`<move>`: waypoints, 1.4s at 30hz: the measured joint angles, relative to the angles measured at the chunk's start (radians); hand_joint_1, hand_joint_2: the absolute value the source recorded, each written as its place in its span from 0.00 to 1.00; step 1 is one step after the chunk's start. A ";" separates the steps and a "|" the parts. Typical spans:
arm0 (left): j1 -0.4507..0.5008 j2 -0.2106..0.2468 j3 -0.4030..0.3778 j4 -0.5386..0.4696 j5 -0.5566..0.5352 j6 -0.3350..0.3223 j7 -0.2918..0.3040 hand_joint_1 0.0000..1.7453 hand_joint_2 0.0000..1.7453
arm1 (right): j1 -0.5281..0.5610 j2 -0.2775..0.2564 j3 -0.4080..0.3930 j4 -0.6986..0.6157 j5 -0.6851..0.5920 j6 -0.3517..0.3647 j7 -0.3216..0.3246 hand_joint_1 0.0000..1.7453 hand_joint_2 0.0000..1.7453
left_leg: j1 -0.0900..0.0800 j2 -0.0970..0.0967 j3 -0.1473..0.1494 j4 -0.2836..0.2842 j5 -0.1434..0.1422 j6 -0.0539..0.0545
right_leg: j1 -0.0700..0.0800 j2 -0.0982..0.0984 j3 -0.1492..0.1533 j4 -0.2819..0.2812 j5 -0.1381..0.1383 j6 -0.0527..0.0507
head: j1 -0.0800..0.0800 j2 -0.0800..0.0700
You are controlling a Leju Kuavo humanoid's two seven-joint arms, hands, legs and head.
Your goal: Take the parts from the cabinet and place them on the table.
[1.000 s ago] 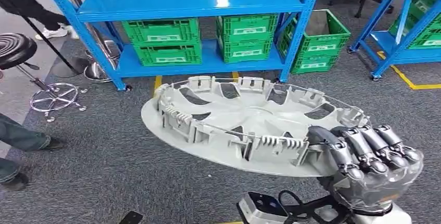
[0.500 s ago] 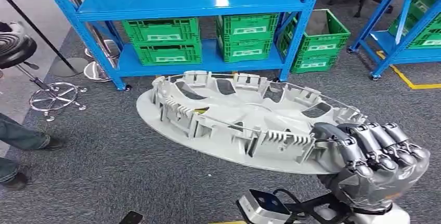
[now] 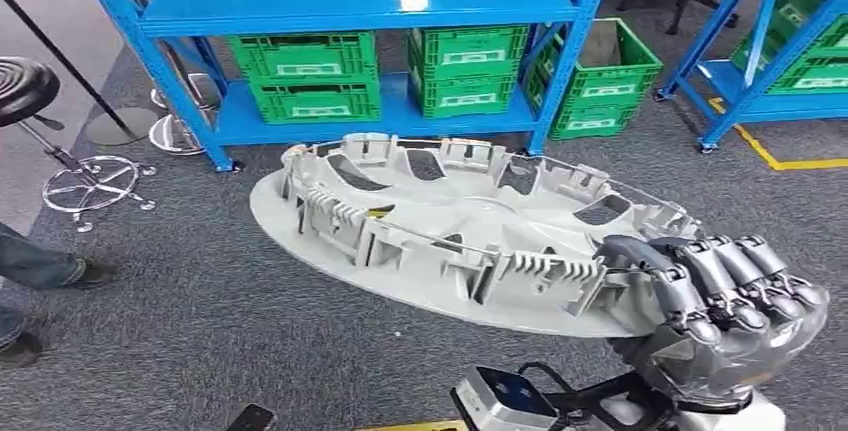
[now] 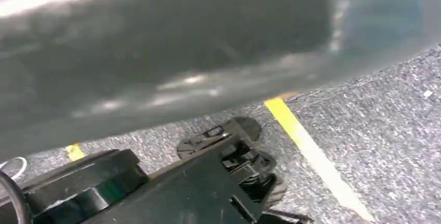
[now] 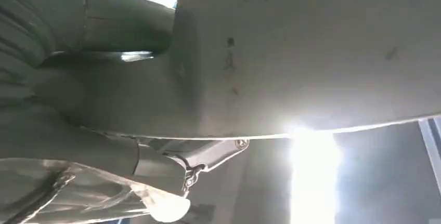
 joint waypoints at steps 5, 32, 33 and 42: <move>0.000 0.002 0.002 0.000 0.000 0.000 0.000 0.00 0.00 | -0.003 -0.003 0.000 0.002 0.000 0.000 -0.001 1.00 1.00 | -0.002 0.028 -0.003 0.036 -0.018 -0.034 | -0.005 -0.066 0.148 -0.279 0.103 -0.002 | 0.002 0.000; 0.008 0.001 0.014 0.000 -0.010 0.000 -0.007 0.00 0.00 | -0.011 -0.005 0.010 -0.001 0.000 0.000 -0.055 1.00 1.00 | 0.005 0.021 0.025 0.006 -0.031 -0.010 | 0.002 -0.003 0.007 -0.055 0.056 0.004 | 0.006 0.000; 0.006 0.001 0.014 0.000 -0.011 0.000 -0.007 0.00 0.00 | -0.012 -0.005 0.010 -0.001 0.000 0.000 -0.055 1.00 1.00 | 0.005 0.033 0.025 0.010 -0.033 -0.013 | 0.002 -0.020 0.066 -0.157 0.101 0.003 | 0.006 0.000; 0.001 0.003 0.015 0.000 -0.018 0.000 -0.007 0.00 0.00 | -0.022 -0.005 0.008 -0.008 0.000 0.000 -0.082 1.00 1.00 | 0.004 -0.017 -0.017 0.142 -0.131 -0.057 | 0.004 -0.004 0.128 -0.291 0.142 -0.058 | 0.001 0.000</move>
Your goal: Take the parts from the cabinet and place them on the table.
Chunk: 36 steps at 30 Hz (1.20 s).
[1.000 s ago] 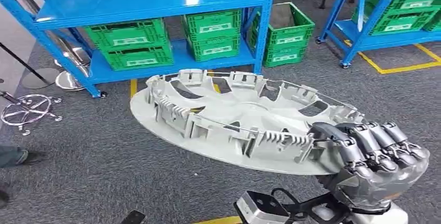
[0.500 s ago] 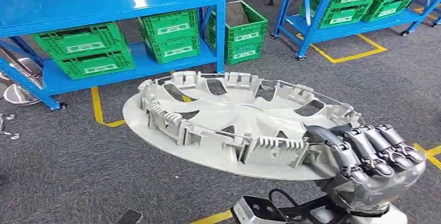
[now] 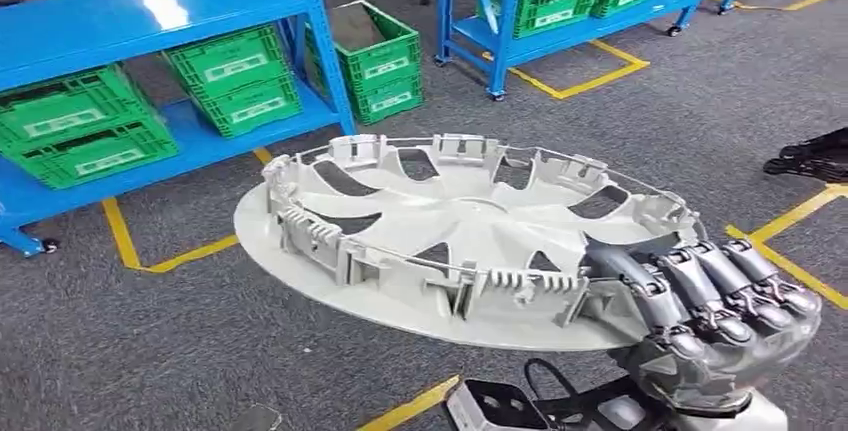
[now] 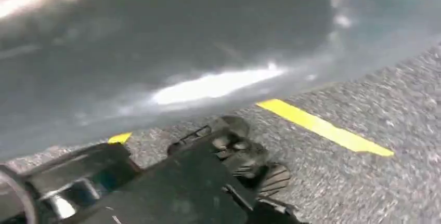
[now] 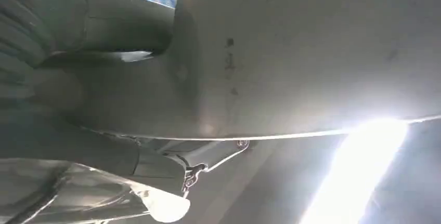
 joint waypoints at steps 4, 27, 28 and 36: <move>0.009 0.003 0.000 0.000 -0.002 -0.001 0.000 0.00 0.00 | -0.005 0.000 -0.001 0.000 0.000 0.000 -0.018 1.00 1.00 | 0.000 -0.024 -0.073 0.187 -0.056 0.002 | 0.003 0.056 -0.007 0.003 0.005 -0.004 | 0.001 0.000; -0.002 0.007 0.001 0.000 -0.023 -0.005 0.001 0.00 0.00 | -0.030 0.001 -0.015 -0.014 -0.001 0.000 -0.077 1.00 1.00 | -0.010 0.102 0.070 -0.125 0.072 0.014 | 0.012 -0.041 -0.015 0.010 -0.002 0.020 | 0.019 0.000; -0.004 0.007 0.001 0.000 -0.024 -0.005 0.000 0.00 0.00 | -0.030 0.001 -0.017 -0.015 -0.001 0.000 -0.079 1.00 1.00 | -0.009 0.108 0.069 -0.123 0.067 0.007 | 0.007 -0.029 -0.012 0.004 0.004 0.010 | 0.019 0.000; 0.002 0.010 0.000 0.000 -0.031 -0.005 -0.002 0.00 0.00 | -0.049 0.001 -0.027 -0.017 0.000 0.000 -0.082 1.00 1.00 | -0.002 -0.031 -0.028 0.103 -0.009 0.008 | 0.009 0.077 -0.019 0.006 0.016 -0.006 | 0.014 0.000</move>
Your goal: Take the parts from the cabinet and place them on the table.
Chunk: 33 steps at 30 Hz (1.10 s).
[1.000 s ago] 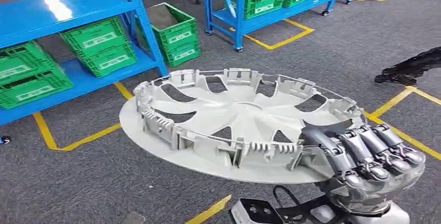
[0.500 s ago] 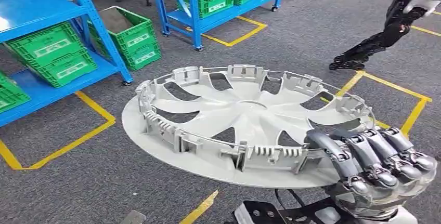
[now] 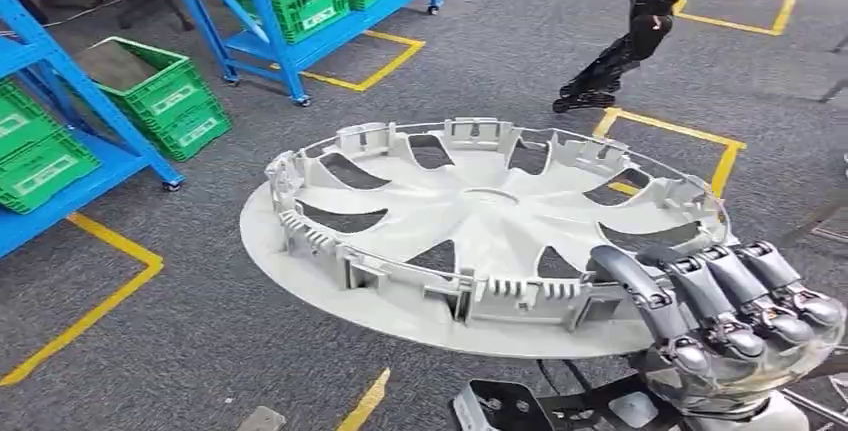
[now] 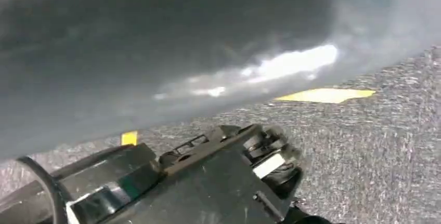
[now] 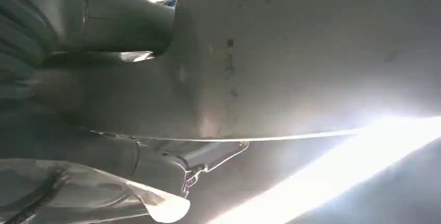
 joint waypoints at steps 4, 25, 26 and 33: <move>0.000 0.008 0.000 0.000 0.000 -0.001 -0.004 0.00 0.00 | -0.014 -0.001 -0.005 -0.001 0.000 0.000 -0.005 1.00 1.00 | 0.002 -0.082 0.091 -0.217 0.070 0.016 | -0.002 0.050 -0.017 0.012 0.004 0.014 | 0.000 0.000; 0.009 0.015 -0.001 0.001 0.007 0.000 -0.021 0.00 0.00 | -0.014 -0.005 -0.017 -0.014 0.000 0.000 -0.007 1.00 1.00 | 0.001 0.030 0.062 -0.115 -0.015 -0.005 | -0.008 -0.075 0.003 -0.005 -0.006 0.005 | 0.008 0.000; 0.013 0.016 -0.001 0.001 0.007 0.000 -0.021 0.00 0.00 | -0.014 -0.005 -0.017 -0.014 0.000 0.000 -0.007 1.00 1.00 | 0.001 0.015 0.022 -0.022 -0.057 -0.006 | -0.007 -0.063 0.003 -0.005 -0.006 0.004 | 0.006 0.000; 0.021 0.021 0.000 0.003 0.010 0.003 -0.021 0.00 0.00 | -0.016 -0.006 -0.017 -0.014 0.000 0.000 0.003 1.00 1.00 | 0.002 -0.080 0.075 -0.185 0.080 0.015 | -0.003 0.033 0.003 0.006 -0.006 0.007 | 0.007 0.000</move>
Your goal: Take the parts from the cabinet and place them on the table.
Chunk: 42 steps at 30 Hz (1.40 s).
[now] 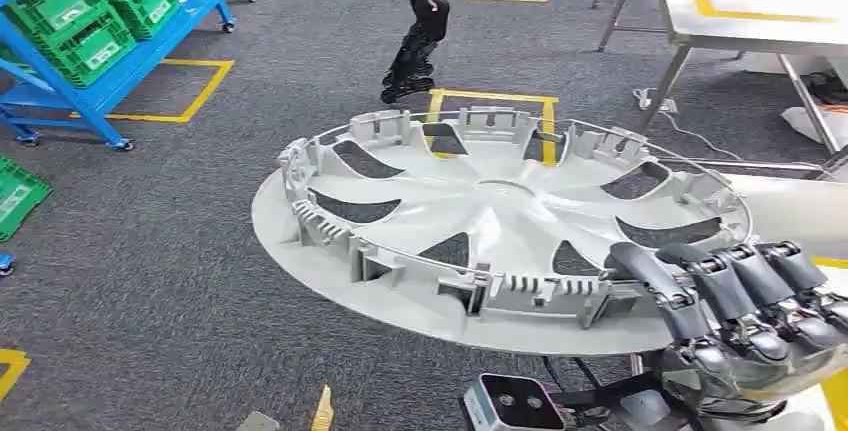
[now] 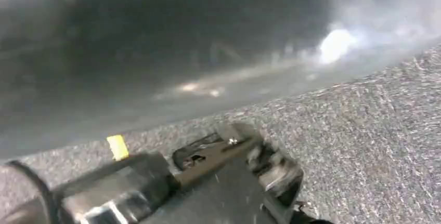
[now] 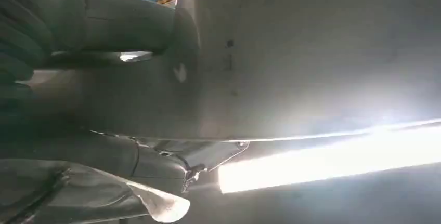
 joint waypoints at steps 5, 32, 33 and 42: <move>-0.003 0.000 0.000 0.001 0.000 0.002 0.000 0.00 0.00 | 0.002 -0.003 0.001 -0.001 0.000 0.000 0.006 1.00 1.00 | 0.005 0.042 0.009 -0.040 0.003 0.015 | -0.006 0.025 -0.031 0.004 0.006 0.032 | 0.000 0.000; 0.002 0.010 0.000 0.008 -0.003 0.017 -0.005 0.00 0.00 | -0.030 -0.046 0.025 0.000 0.001 0.000 0.021 1.00 1.00 | 0.006 -0.014 0.000 -0.024 -0.007 -0.008 | 0.003 0.017 -0.015 0.008 -0.001 0.007 | 0.000 0.000; 0.004 0.010 0.000 0.008 -0.003 0.017 -0.006 0.00 0.00 | -0.032 -0.047 0.025 0.000 0.000 0.000 0.020 1.00 1.00 | 0.001 -0.006 -0.003 -0.022 -0.007 -0.006 | -0.001 0.024 -0.020 0.005 0.003 0.015 | -0.001 0.000; 0.004 0.008 0.000 0.009 -0.001 0.016 -0.013 0.00 0.00 | -0.028 -0.066 0.025 -0.003 -0.001 0.000 0.020 1.00 1.00 | -0.002 0.125 0.004 -0.045 0.004 0.024 | -0.007 -0.101 -0.177 0.299 -0.114 0.049 | 0.008 0.000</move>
